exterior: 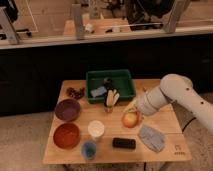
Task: Place apple in plastic cup
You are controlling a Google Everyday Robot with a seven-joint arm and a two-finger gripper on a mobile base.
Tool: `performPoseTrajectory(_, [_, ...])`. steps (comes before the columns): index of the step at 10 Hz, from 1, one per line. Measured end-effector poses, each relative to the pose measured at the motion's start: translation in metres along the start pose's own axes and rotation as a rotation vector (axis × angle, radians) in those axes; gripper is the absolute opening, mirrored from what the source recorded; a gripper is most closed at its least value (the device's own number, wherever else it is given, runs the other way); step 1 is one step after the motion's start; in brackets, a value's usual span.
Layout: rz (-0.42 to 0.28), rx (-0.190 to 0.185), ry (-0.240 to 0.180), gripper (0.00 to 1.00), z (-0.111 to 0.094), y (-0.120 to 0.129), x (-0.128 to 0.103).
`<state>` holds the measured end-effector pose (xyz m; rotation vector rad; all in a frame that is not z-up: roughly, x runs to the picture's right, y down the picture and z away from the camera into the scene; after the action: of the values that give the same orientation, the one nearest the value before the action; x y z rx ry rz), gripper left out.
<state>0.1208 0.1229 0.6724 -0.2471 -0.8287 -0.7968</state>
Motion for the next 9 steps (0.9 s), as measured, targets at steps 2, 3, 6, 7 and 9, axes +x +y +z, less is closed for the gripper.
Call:
performPoseTrajectory(2, [-0.087,-0.001,-0.026,0.2,0.002,-0.007,-0.013])
performPoseTrajectory(3, [-0.165,-0.003,-0.043,0.2,0.007,-0.014,-0.026])
performPoseTrajectory(6, [-0.427,-0.035,-0.08,0.2,0.03,-0.048,-0.078])
performPoseTrajectory(7, [-0.516,-0.056,-0.09,0.2,0.037,-0.057,-0.096])
performPoseTrajectory(9, [-0.629,-0.094,-0.1,0.2,0.047,-0.065,-0.119])
